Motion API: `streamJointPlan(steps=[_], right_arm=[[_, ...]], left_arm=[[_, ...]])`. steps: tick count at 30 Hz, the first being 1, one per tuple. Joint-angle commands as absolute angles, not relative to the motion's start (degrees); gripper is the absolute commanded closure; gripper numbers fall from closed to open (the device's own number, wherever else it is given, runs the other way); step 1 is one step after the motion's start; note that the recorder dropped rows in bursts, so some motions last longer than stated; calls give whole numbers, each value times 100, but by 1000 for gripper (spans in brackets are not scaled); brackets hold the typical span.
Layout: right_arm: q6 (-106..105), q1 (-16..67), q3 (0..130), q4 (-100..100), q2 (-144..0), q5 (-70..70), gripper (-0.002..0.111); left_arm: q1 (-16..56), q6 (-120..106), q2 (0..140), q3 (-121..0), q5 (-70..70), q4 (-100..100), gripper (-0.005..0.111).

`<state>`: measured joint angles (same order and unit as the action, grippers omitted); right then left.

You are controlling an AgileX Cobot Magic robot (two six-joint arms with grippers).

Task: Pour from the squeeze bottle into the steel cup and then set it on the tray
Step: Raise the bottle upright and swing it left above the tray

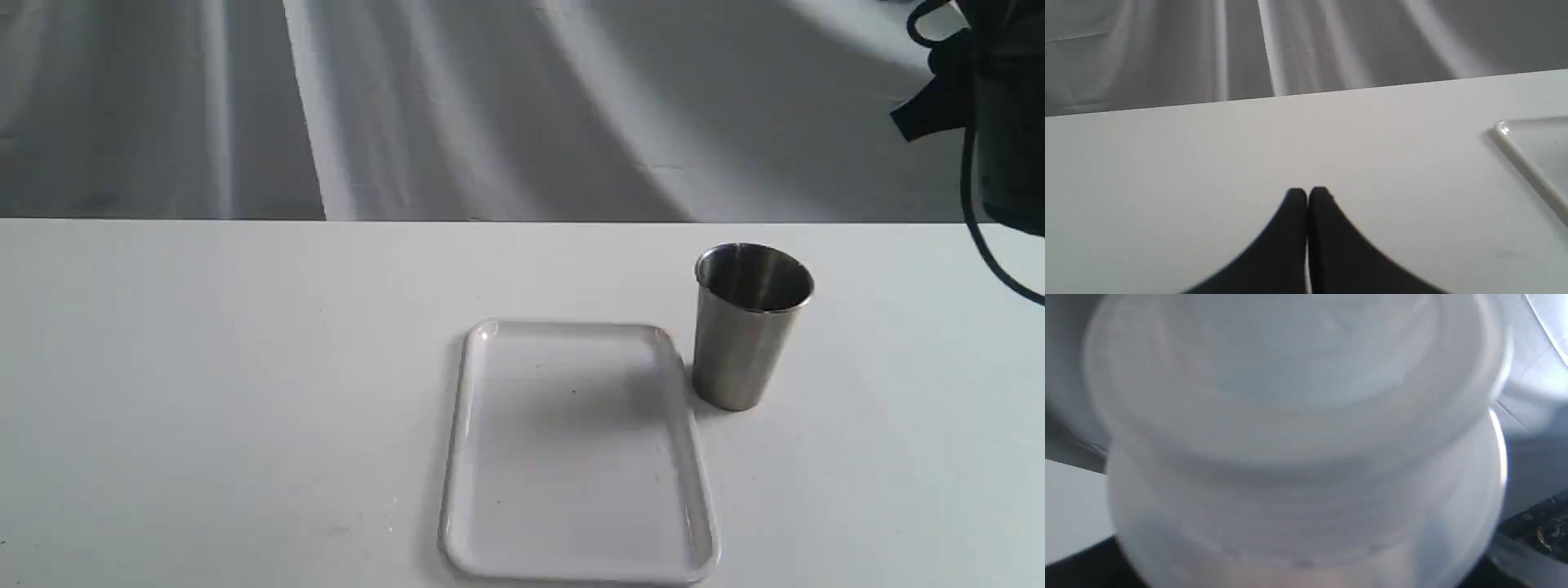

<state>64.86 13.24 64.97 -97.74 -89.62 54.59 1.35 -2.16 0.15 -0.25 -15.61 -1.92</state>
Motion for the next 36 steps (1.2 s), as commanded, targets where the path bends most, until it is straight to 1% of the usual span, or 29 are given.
streamJointPlan(steps=[1, 10, 16, 22, 31, 36], right_arm=[[6522, 1330, 6544, -9995, -8878, 5576, 100], [6627, 1330, 6544, -9995, -8878, 5554, 100], [7398, 1330, 6544, -9995, -8878, 4944, 100], [7416, 1330, 6544, -9995, -8705, 4053, 100], [7973, 1319, 6544, -9995, -8071, 1607, 100], [7962, 1319, 6931, -9058, -8029, 922, 100]], left_arm=[[126, -210, 0, 0, -1522, -188, 107], [126, -197, 0, 0, -1522, -188, 107], [126, -197, 0, 0, -1522, -188, 107], [126, -209, 0, 0, -1522, -188, 107], [126, -209, 0, 0, -1522, -188, 107], [126, -196, 0, 0, -1522, -188, 107]])
